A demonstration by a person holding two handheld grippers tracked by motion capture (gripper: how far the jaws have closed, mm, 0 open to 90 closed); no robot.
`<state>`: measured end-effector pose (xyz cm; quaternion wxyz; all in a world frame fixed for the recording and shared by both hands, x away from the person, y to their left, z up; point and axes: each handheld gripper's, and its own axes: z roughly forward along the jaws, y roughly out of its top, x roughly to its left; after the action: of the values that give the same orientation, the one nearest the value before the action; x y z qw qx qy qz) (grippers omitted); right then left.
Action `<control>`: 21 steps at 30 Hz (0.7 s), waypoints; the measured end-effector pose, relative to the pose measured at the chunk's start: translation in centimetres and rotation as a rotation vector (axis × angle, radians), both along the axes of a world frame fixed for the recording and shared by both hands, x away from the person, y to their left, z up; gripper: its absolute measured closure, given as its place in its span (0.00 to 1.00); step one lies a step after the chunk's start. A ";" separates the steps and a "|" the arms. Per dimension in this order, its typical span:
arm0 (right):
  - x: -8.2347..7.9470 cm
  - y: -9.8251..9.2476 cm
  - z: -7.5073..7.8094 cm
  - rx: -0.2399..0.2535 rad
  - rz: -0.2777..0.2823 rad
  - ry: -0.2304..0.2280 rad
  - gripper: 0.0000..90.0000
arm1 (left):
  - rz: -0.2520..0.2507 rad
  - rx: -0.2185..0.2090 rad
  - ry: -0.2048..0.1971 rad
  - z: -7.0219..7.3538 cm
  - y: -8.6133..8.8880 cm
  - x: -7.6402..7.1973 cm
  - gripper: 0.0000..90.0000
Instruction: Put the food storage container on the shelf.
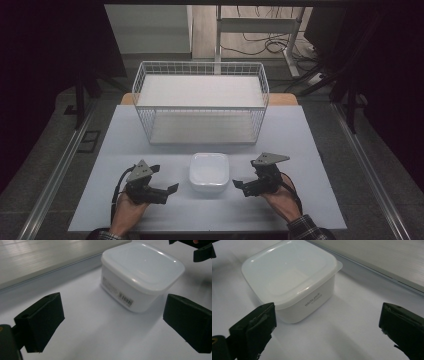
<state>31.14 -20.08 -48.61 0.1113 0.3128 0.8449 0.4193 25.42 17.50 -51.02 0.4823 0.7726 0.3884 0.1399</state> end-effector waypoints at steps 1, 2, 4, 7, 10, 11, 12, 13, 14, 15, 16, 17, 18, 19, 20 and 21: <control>0.0 0.1 0.0 -0.005 0.001 0.000 0.00 | -0.005 0.005 0.001 0.1 -0.3 0.3 0.03; 0.0 0.1 0.0 -0.005 0.001 0.000 0.00 | -0.005 0.005 0.001 0.1 -0.3 0.3 0.03; 0.1 0.4 0.1 -0.006 0.004 0.005 0.00 | -0.020 0.009 0.002 0.3 -1.0 0.9 0.02; 0.3 0.9 0.4 0.026 0.008 0.018 0.00 | -0.046 -0.002 0.001 0.7 -1.8 1.9 0.02; 0.5 1.4 0.7 0.041 0.013 0.026 0.01 | -0.066 -0.012 0.003 1.1 -2.5 2.8 0.02; 0.6 1.6 0.8 0.046 0.016 0.031 0.03 | -0.072 -0.012 0.003 1.2 -2.8 3.1 0.02; 0.6 1.6 0.8 0.046 0.016 0.031 0.03 | -0.072 -0.012 0.003 1.2 -2.8 3.1 0.02; 0.7 2.0 1.0 0.052 0.020 0.046 0.05 | -0.079 -0.009 0.005 1.3 -3.1 3.4 0.03; 0.8 2.3 1.1 0.050 0.024 0.051 0.06 | -0.089 0.001 0.013 1.5 -3.7 4.1 0.03; 0.9 2.5 1.1 0.041 0.028 0.053 0.07 | -0.089 0.001 0.013 1.5 -3.7 4.1 0.03; 0.9 2.5 1.1 0.041 0.028 0.053 0.07 | -0.096 0.012 0.015 1.5 -4.1 4.5 0.03; 1.1 2.9 1.1 0.039 0.034 0.056 0.08 | -0.102 0.020 0.014 1.5 -4.3 4.7 0.03; 1.4 3.5 1.0 0.028 0.045 0.059 0.08 | -0.109 0.028 0.021 1.4 -4.7 5.1 0.03; 1.4 3.5 1.0 0.028 0.045 0.059 0.08 | -0.110 0.033 0.027 1.3 -4.9 5.3 0.03; 1.6 3.7 0.9 0.024 0.048 0.062 0.08 | -0.113 0.038 0.036 1.2 -5.2 5.6 0.03; 1.8 4.0 0.8 0.025 0.053 0.066 0.08 | -0.120 0.035 0.049 0.9 -5.4 5.9 0.03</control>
<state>32.98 -16.12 -47.81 0.0683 0.3056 0.8508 0.4219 31.32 12.11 -50.15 0.4667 0.8061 0.3503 0.0985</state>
